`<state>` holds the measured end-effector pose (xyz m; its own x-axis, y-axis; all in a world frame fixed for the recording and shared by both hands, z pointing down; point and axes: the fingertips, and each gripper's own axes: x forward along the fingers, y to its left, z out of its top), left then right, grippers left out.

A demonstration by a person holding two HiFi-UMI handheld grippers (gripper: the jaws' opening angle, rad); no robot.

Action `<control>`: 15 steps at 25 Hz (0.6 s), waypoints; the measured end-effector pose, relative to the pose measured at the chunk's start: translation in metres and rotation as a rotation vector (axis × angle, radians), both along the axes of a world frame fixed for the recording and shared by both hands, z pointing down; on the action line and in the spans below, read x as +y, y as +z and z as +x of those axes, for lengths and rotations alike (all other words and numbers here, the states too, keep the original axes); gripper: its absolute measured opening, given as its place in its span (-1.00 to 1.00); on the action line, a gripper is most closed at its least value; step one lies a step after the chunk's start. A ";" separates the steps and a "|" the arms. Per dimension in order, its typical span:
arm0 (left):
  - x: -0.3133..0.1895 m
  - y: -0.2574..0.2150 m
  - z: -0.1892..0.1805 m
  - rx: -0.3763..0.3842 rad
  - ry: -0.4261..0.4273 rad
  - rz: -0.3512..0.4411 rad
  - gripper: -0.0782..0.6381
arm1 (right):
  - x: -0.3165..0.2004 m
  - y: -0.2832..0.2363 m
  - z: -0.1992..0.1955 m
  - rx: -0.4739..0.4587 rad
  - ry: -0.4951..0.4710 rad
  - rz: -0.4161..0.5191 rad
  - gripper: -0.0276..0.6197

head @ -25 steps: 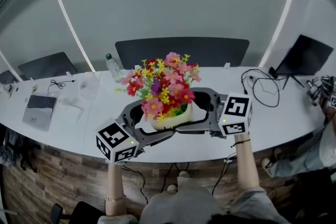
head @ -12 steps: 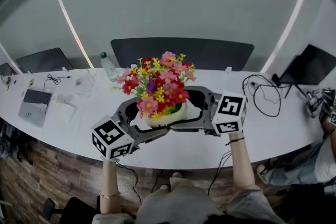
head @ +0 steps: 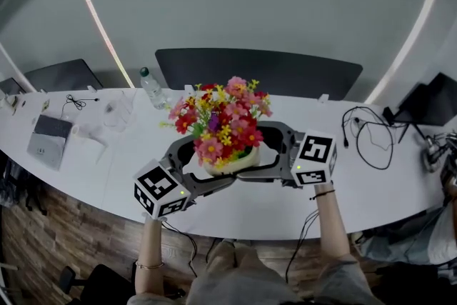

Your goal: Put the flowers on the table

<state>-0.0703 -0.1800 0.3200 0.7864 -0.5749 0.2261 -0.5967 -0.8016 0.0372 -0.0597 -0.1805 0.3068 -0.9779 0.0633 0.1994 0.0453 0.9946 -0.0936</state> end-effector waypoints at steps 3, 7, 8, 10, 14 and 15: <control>-0.019 0.017 -0.005 -0.007 -0.003 -0.012 0.52 | -0.019 0.017 -0.005 0.014 -0.003 -0.008 0.46; -0.034 0.038 -0.009 -0.009 -0.008 -0.027 0.52 | -0.034 0.038 -0.009 0.027 -0.006 -0.019 0.46; -0.035 0.043 -0.009 -0.007 -0.009 -0.032 0.52 | -0.036 0.043 -0.010 0.027 -0.007 -0.024 0.46; -0.040 0.052 -0.011 -0.006 -0.013 -0.039 0.52 | -0.041 0.052 -0.011 0.025 -0.008 -0.031 0.46; -0.053 0.070 -0.013 -0.020 -0.015 -0.052 0.52 | -0.054 0.071 -0.012 0.022 -0.007 -0.048 0.46; -0.056 0.075 -0.013 -0.021 -0.016 -0.054 0.52 | -0.058 0.076 -0.013 0.019 -0.008 -0.053 0.46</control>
